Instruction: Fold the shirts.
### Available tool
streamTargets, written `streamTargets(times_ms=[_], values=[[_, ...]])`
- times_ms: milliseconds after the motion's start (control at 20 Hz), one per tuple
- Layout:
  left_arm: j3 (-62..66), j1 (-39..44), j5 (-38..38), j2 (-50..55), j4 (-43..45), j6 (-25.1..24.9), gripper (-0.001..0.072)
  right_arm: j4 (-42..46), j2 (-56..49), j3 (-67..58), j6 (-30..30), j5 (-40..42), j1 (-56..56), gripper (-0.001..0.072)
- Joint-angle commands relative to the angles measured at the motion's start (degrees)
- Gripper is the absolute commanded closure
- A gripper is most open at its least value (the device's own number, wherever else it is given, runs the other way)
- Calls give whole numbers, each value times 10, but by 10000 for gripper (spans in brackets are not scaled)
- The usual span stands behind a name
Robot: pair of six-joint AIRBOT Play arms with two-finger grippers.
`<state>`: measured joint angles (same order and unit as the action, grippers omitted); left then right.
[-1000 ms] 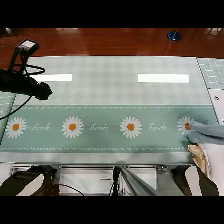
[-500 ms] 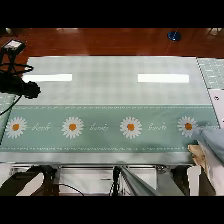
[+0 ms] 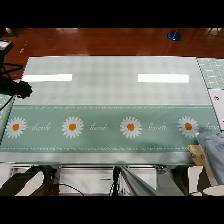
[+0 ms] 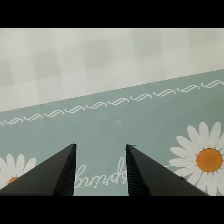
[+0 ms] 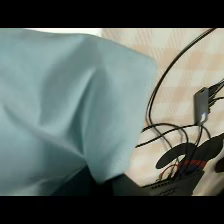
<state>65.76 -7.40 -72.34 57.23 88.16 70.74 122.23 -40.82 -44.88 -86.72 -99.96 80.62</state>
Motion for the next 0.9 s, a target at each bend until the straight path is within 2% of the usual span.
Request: streamTargets(times_ms=[0, 50, 100, 250, 350, 400, 450, 500, 550, 600, 650, 700, 750, 800, 850], values=[[0, -18, 4, 0, 7, 0, 312, 24, 0, 16, 2, 70, 4, 466], [0, -24, 5, 0, 6, 0, 312, 24, 0, 16, 9, 90, 4, 326], [0, -28, 7, 0, 6, 0, 312, 24, 0, 16, 20, 106, 4, 297], [0, -36, 15, 0, 6, 0, 312, 46, 0, 16, 9, 187, 4, 273], [0, -37, 34, 0, 6, 0, 312, 26, 0, 16, -113, 290, 4, 273], [0, -37, 50, 0, 6, 0, 312, -56, 0, 13, -181, 363, 2, 276], [0, -37, 72, 0, 6, 0, 311, -198, -1, 12, -197, 474, 2, 280], [0, -37, 93, 0, 6, 0, 311, -391, -10, 12, -176, 604, 0, 282], [0, -37, 115, 0, 5, 0, 311, -624, -36, 11, -115, 726, -22, 314], [0, -36, 135, 3, 1, 0, 310, -854, -77, -3, -14, 773, -66, 314], [0, -37, 149, 10, -10, 1, 310, -1014, -125, -35, 133, 744, -120, 313], [0, -37, 162, 23, -24, 11, 307, -1110, -185, -81, 283, 661, -190, 314], [0, -36, 169, 40, -47, 20, 275, -1129, -241, -128, 330, 578, -265, 316], [0, -36, 171, 62, -88, 20, 159, -1101, -300, -180, 315, 514, -353, 363], [0, -35, 170, 82, -132, 19, 126, -1052, -349, -224, 275, 475, -435, 387]])
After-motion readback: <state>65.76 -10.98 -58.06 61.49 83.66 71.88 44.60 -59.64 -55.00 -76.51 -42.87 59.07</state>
